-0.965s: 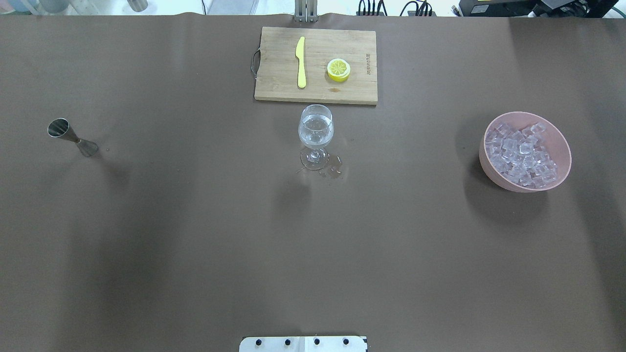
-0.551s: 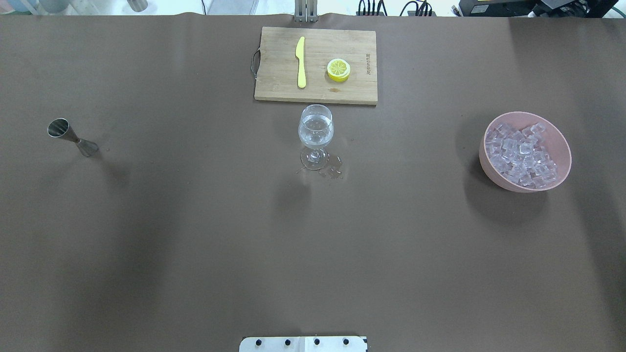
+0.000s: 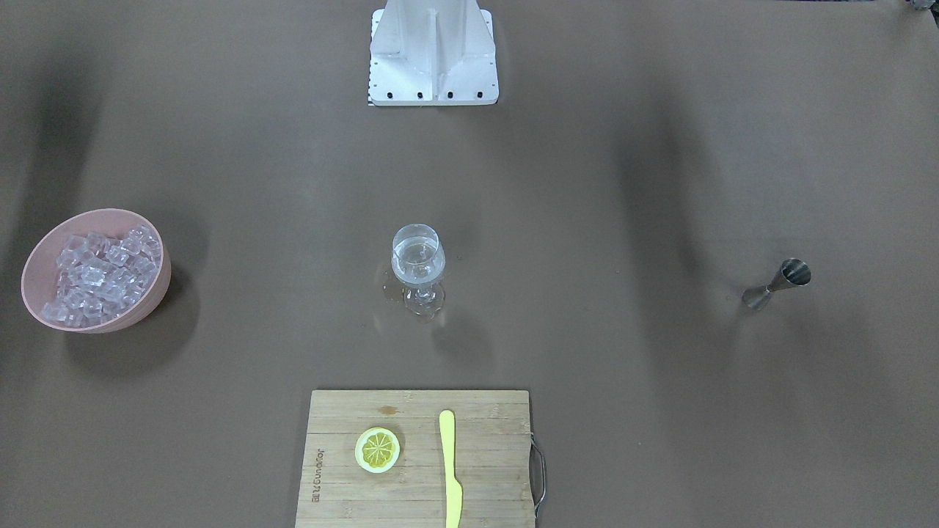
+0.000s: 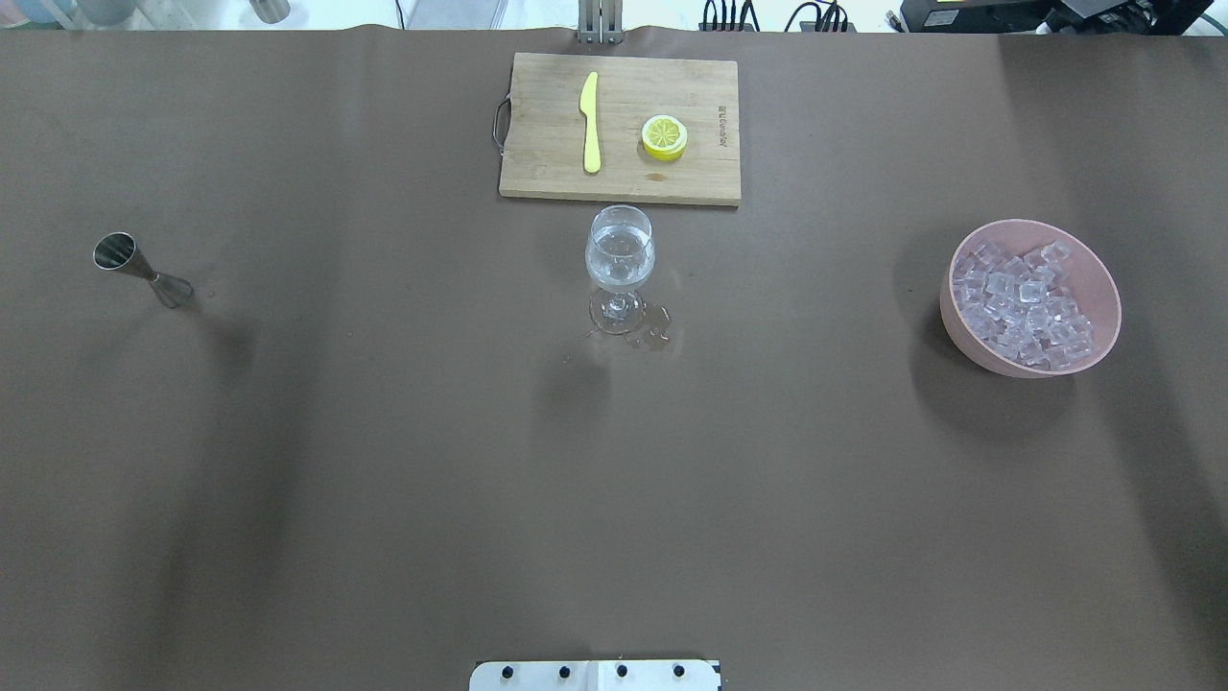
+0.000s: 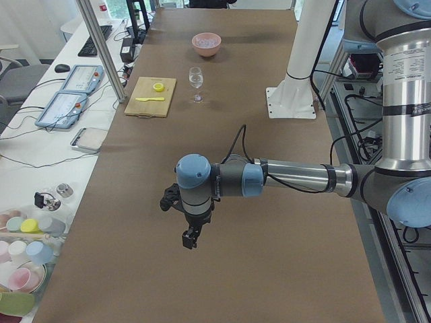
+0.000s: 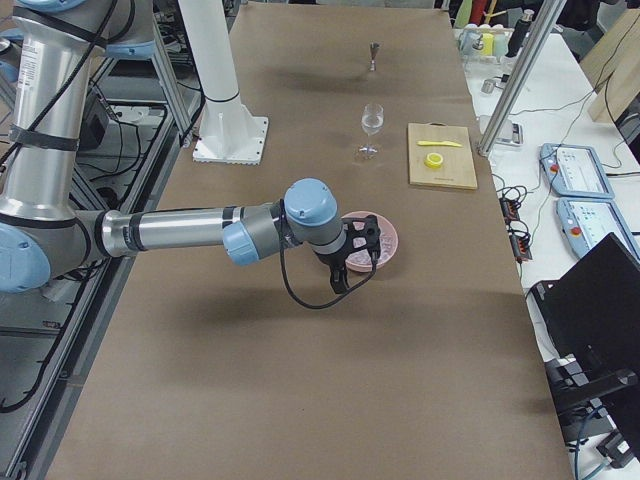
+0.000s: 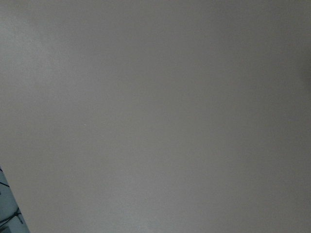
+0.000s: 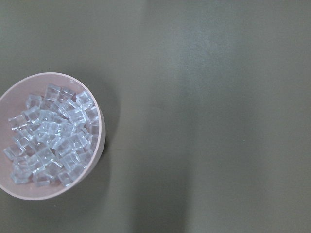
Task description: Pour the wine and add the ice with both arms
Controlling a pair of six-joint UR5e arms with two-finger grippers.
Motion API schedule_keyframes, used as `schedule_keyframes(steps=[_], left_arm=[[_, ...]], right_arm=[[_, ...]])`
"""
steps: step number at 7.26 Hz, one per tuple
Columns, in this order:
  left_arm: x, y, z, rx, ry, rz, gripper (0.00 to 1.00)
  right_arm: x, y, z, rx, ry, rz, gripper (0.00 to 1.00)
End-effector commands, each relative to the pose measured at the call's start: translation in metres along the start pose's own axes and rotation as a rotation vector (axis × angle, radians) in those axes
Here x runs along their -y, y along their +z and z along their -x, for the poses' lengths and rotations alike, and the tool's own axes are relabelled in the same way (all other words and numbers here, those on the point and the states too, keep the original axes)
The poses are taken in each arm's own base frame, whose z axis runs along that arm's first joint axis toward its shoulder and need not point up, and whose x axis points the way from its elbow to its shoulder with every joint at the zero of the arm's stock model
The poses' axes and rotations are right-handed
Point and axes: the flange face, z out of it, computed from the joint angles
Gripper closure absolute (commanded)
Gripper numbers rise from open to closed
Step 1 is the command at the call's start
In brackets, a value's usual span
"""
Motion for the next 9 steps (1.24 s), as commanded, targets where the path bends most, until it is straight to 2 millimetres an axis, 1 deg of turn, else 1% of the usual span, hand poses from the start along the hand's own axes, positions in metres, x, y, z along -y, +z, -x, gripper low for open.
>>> schedule_keyframes(steps=[1,3,4,5,6,7,8,9], left_arm=[[-0.003,0.001,0.001,-0.025,-0.008,-0.014,0.02],[-0.003,0.001,0.0,-0.024,-0.004,-0.017,0.02],[-0.001,-0.001,0.0,-0.023,-0.001,-0.02,0.02],[-0.001,-0.001,0.0,-0.023,0.0,-0.02,0.02],[0.001,-0.002,0.0,-0.022,0.001,-0.022,0.02],[0.001,-0.002,0.0,-0.021,0.002,-0.023,0.02],[0.001,-0.001,0.0,-0.022,0.0,-0.021,0.02],[0.001,-0.002,0.0,-0.022,0.001,-0.022,0.02]], right_arm=[[0.012,0.032,0.063,-0.1,0.058,-0.01,0.0],[0.023,0.075,0.112,-0.165,0.062,-0.018,0.0],[0.028,0.099,0.15,-0.181,0.095,-0.038,0.01],[0.028,0.129,0.177,-0.205,0.104,-0.046,0.01],[0.031,0.157,0.194,-0.233,0.103,-0.056,0.02],[0.033,0.179,0.206,-0.272,0.106,-0.083,0.04],[0.029,0.194,0.212,-0.286,0.089,-0.077,0.06],[0.028,0.203,0.216,-0.317,0.068,-0.105,0.12]])
